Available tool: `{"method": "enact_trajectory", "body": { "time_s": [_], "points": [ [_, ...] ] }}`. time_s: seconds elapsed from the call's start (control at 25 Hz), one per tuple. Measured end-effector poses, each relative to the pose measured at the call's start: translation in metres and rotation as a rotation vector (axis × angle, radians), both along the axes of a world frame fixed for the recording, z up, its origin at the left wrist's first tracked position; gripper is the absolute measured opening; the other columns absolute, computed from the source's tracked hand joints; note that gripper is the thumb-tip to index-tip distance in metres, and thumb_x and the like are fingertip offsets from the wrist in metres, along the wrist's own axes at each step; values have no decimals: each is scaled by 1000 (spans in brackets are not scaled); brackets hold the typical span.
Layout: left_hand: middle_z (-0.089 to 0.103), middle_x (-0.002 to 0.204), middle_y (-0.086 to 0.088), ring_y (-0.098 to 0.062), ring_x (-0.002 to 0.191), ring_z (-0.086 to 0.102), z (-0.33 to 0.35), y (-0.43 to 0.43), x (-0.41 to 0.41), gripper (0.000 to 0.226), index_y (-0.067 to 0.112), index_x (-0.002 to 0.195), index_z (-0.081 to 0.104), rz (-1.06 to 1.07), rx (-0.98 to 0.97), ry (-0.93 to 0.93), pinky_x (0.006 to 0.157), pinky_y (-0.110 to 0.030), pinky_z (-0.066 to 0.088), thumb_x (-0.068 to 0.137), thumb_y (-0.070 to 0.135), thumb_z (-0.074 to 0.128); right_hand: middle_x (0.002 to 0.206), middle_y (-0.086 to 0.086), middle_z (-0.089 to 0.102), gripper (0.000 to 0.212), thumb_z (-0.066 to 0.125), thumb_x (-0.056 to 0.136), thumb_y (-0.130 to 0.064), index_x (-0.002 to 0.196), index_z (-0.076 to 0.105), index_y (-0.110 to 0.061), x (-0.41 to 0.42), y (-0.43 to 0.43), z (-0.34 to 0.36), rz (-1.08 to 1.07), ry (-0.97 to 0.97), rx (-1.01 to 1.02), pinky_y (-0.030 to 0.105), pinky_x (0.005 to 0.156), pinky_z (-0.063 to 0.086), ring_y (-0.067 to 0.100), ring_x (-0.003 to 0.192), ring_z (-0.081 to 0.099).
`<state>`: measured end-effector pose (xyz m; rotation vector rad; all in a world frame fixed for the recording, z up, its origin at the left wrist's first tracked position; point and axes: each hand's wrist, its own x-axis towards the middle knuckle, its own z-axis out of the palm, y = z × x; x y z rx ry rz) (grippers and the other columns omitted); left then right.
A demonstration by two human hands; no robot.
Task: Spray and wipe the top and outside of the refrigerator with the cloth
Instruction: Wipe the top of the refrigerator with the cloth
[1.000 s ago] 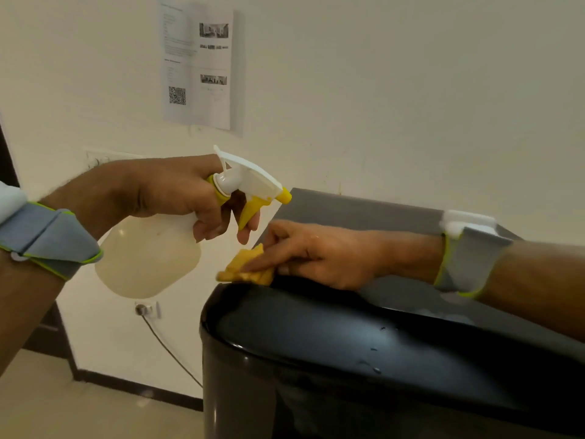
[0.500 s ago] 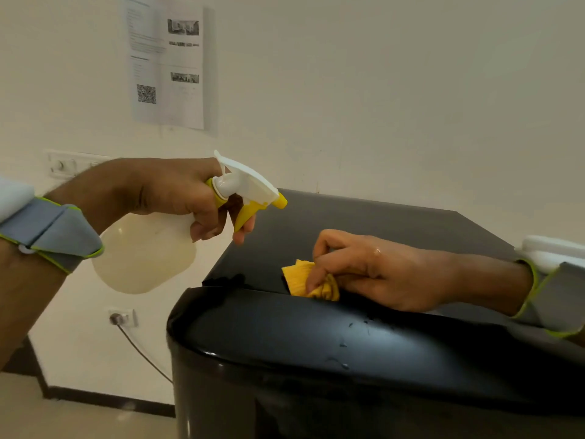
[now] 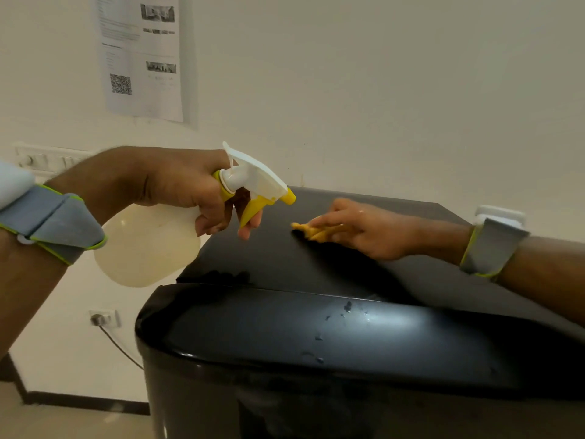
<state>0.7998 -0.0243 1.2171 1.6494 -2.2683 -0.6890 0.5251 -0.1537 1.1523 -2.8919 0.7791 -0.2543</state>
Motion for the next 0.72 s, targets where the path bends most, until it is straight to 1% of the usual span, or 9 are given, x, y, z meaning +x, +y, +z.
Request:
{"method": "enact_trajectory", "body": {
  "time_s": [0.04, 0.16, 0.24, 0.32, 0.4, 0.48, 0.56, 0.64, 0.72],
  "points": [
    [68, 63, 3, -9, 58, 59, 2, 0, -5, 32, 17, 82, 72, -18, -5, -3, 62, -26, 51, 54, 6, 59, 106, 4, 48, 38, 54, 97, -9, 133, 60, -21, 5, 21, -2, 104, -2, 11, 12, 89, 40, 16, 96, 52],
    [68, 62, 1, -10, 56, 58, -2, -4, 0, 31, 22, 78, 73, -43, -3, 10, 59, -20, 51, 59, -1, 62, 109, 4, 51, 38, 52, 97, -11, 132, 62, -21, -38, 47, 10, 311, 40, 28, 17, 88, 42, 11, 97, 55],
    [67, 63, -2, -13, 57, 58, -4, -4, 3, 31, 22, 76, 73, -45, -1, 19, 60, -18, 52, 59, 0, 62, 106, -5, 53, 37, 53, 97, -20, 127, 63, -39, -77, 25, 13, 165, 52, 43, 19, 86, 43, 10, 96, 58],
    [68, 64, -2, -16, 58, 57, -3, -5, 0, 35, 14, 84, 72, -59, 1, 11, 61, -19, 52, 54, 4, 58, 100, -6, 50, 33, 50, 100, -28, 122, 58, -51, -82, -8, 19, -88, 140, -104, 28, 88, 44, 10, 94, 57],
    [69, 63, 1, -16, 57, 57, 3, -9, -7, 38, 9, 87, 71, -56, -6, 2, 58, -20, 51, 52, 4, 56, 100, 3, 46, 32, 47, 102, -19, 129, 60, -31, -48, -24, 12, -133, 199, -152, 38, 93, 42, 20, 96, 54],
    [68, 61, 3, -13, 56, 57, 8, -12, -14, 38, 8, 86, 70, -60, -11, -10, 57, -19, 51, 51, 5, 57, 104, 5, 43, 38, 48, 100, -7, 136, 58, -15, -19, -3, -4, 45, 110, -65, 26, 96, 41, 15, 96, 49],
    [67, 60, 3, -11, 55, 58, 6, -14, -10, 35, 11, 84, 70, -37, -27, -5, 58, -20, 52, 51, 10, 62, 109, 4, 46, 43, 50, 97, -4, 139, 54, -12, -15, 31, -1, 194, 114, -22, 11, 91, 37, 8, 96, 48],
    [66, 62, -3, -19, 59, 59, 4, -15, 1, 39, 15, 86, 70, 19, -54, -26, 63, -34, 53, 48, 23, 69, 112, 3, 50, 43, 51, 98, -5, 140, 53, -14, -47, 46, 21, 314, 184, 80, 12, 88, 38, 6, 97, 51],
    [65, 67, -13, -33, 66, 58, 2, -11, 7, 37, 18, 86, 72, 2, -14, -81, 69, -41, 52, 50, 22, 68, 109, 0, 53, 42, 56, 98, -8, 137, 56, -20, -88, 49, 38, 219, 222, 190, 15, 84, 41, 11, 95, 56]
  ]
}}
